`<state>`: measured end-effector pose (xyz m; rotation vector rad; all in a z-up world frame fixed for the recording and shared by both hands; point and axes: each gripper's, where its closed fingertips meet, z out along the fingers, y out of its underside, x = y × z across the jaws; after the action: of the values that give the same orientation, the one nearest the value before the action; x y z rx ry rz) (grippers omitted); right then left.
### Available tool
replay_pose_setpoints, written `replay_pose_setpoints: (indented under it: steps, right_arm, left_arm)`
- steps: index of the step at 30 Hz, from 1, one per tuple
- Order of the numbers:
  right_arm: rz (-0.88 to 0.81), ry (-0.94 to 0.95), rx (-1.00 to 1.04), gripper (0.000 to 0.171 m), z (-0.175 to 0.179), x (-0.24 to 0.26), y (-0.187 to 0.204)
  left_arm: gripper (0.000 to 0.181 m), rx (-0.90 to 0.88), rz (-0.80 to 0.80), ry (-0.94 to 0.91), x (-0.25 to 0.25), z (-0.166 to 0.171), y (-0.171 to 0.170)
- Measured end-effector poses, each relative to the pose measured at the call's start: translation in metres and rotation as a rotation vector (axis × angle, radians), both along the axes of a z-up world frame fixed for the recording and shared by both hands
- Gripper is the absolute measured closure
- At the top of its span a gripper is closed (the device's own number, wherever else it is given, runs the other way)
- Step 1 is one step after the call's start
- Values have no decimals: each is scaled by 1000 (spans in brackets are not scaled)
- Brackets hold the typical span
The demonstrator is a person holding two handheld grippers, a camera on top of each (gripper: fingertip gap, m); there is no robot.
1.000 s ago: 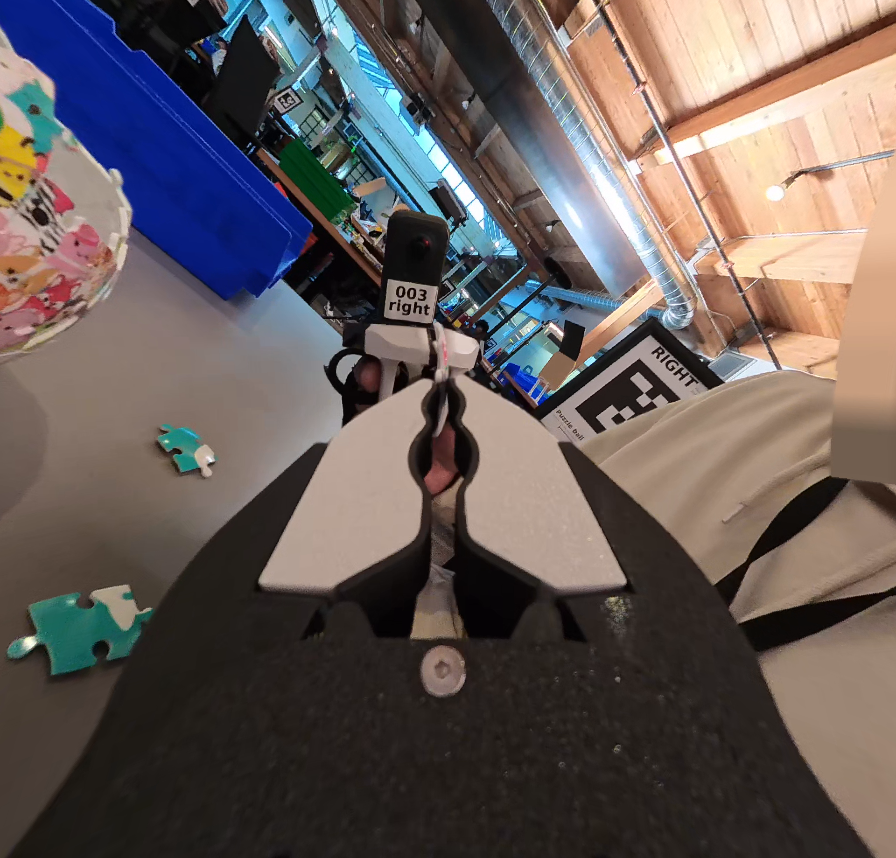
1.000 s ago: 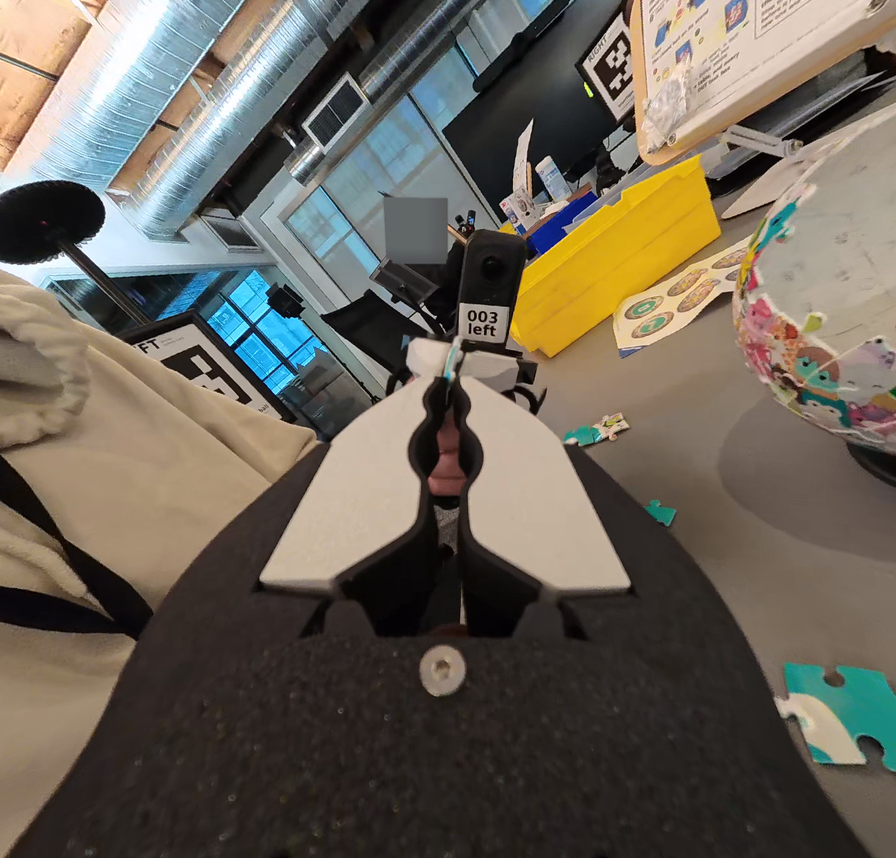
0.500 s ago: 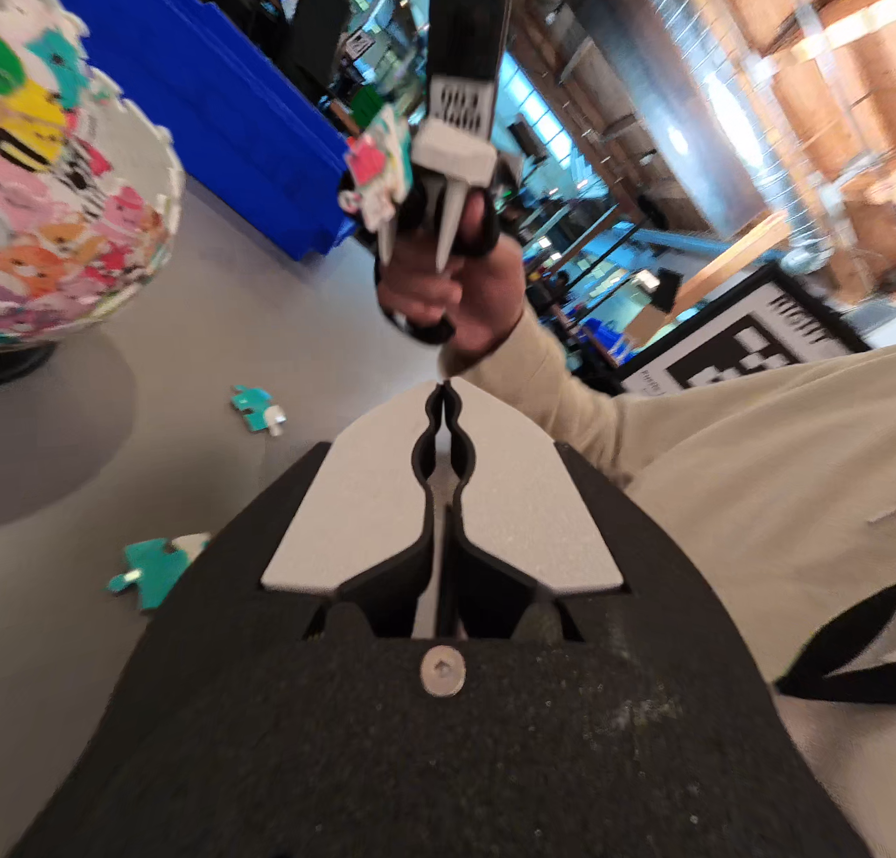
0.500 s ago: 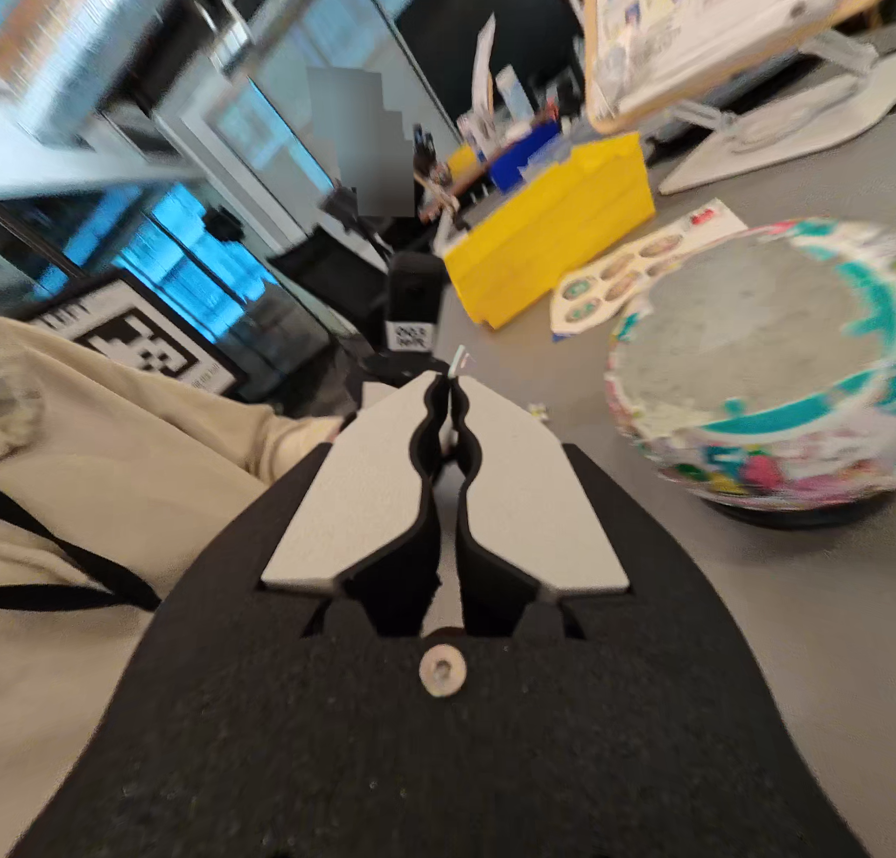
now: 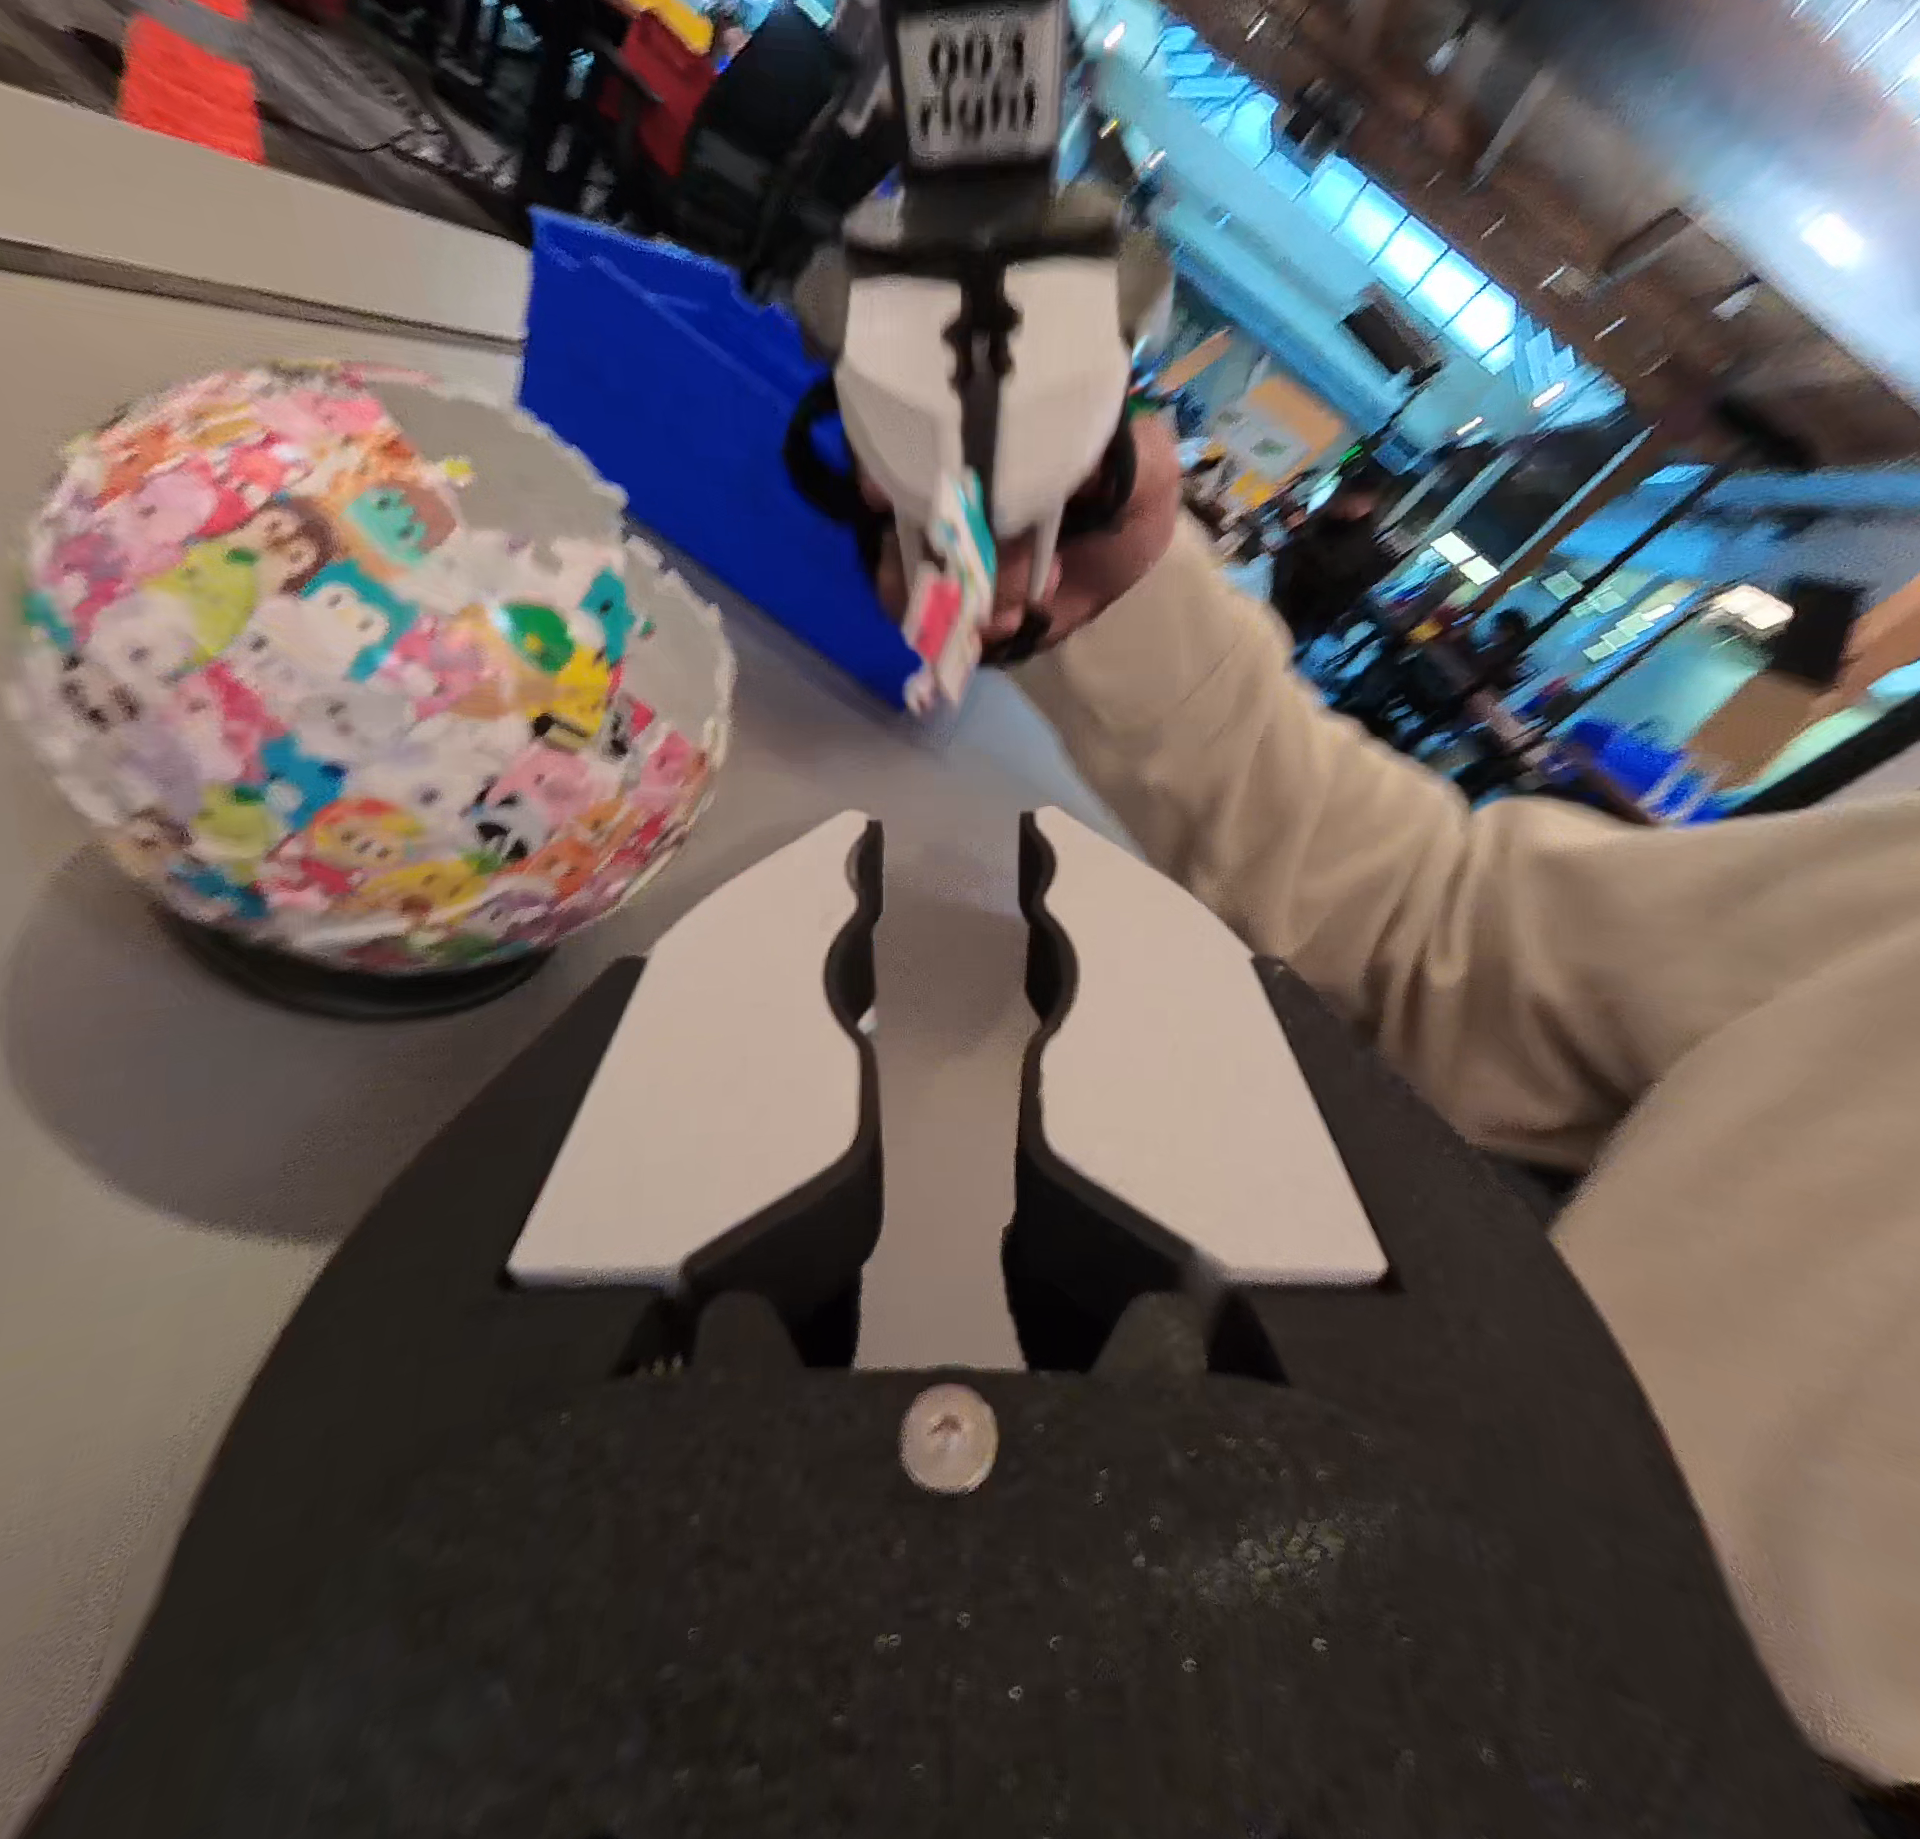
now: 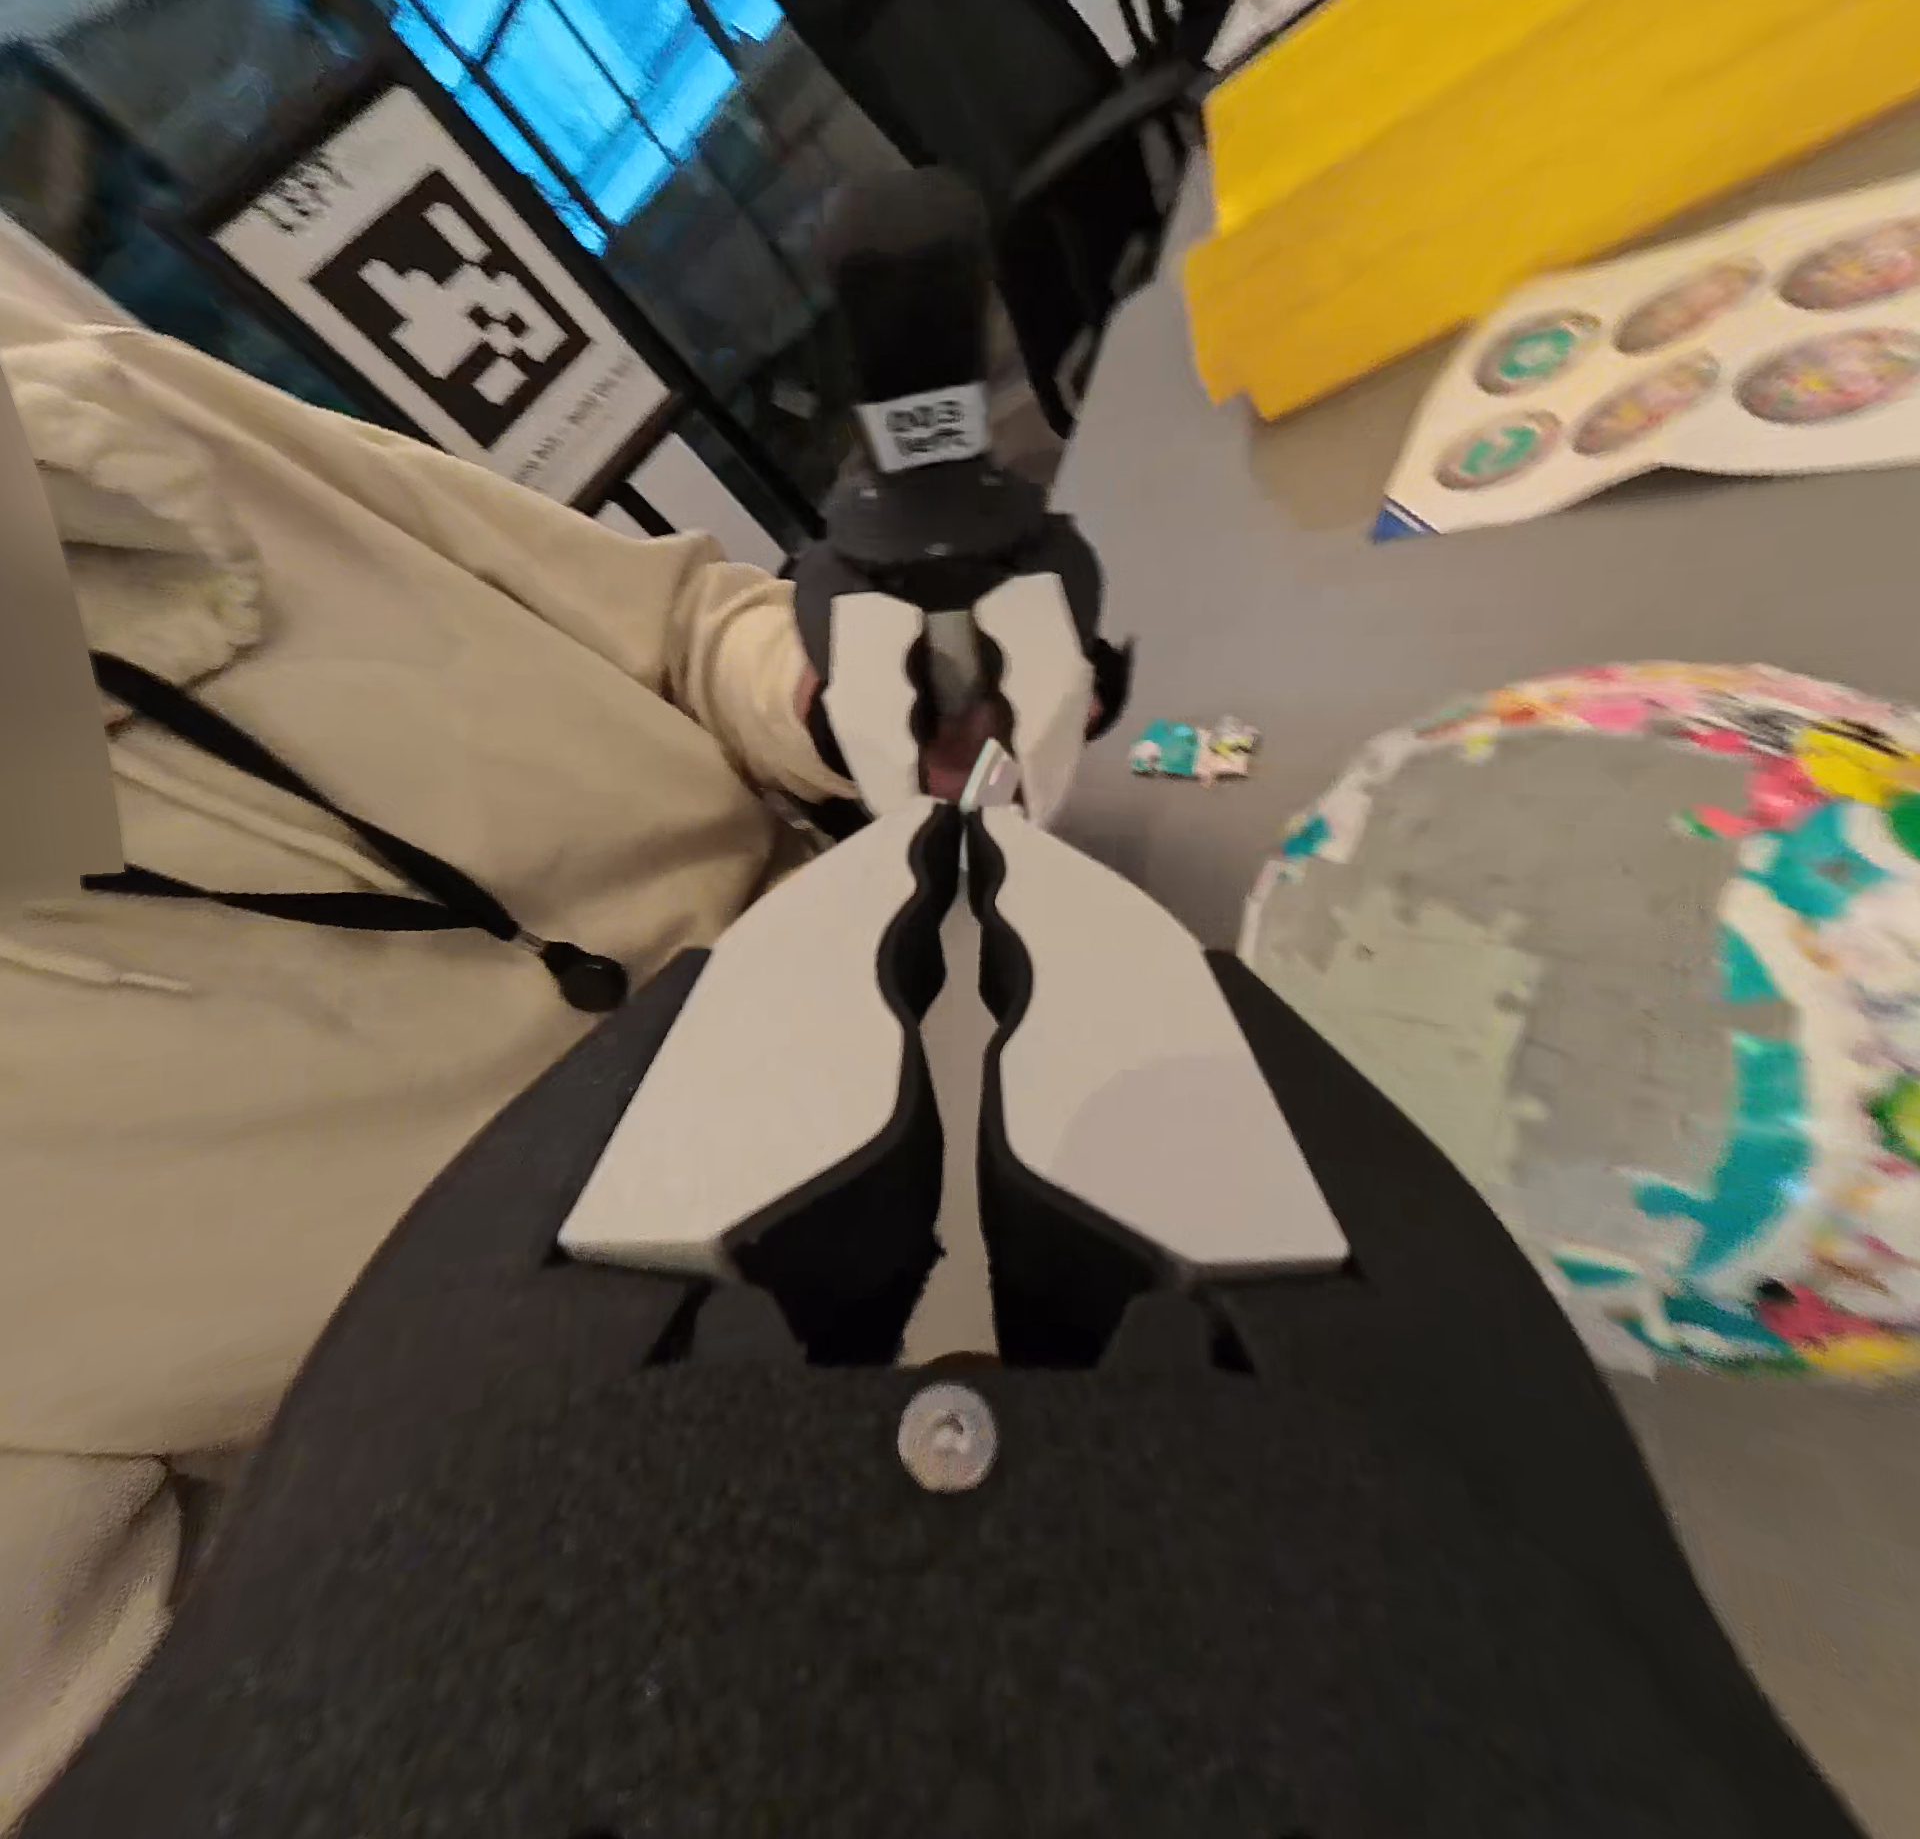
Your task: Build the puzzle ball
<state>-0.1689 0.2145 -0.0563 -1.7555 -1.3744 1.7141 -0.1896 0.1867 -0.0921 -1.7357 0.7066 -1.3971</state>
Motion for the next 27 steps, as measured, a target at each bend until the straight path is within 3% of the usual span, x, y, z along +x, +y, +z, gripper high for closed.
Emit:
replay_pose_setpoints:
  steps: [4,5,6,12,17,21,25,27]
  right_arm:
    - [80,23,30,170,-2,-7,-26]
    - [103,23,40,170,-3,-8,-31]
    - [109,37,49,170,-2,-9,-34]
    - [154,-139,212,170,-18,-5,-23]
    - [225,-312,360,171,-4,-3,1]
    - [230,-211,356,171,21,-3,11]
    - [246,-155,348,171,17,-1,5]
    - [259,-136,318,160,15,-2,0]
  left_arm:
    - [158,-32,-100,-154,13,29,-6]
    - [174,-25,-103,-155,13,30,-8]
    - [179,-15,-98,-156,13,30,-8]
    - [180,4,-62,-99,14,22,0]
    - [180,57,-36,-104,14,34,19]
    - [180,90,8,-105,14,39,31]
    - [180,90,-13,-125,15,40,31]
    - [180,83,-17,-161,13,44,31]
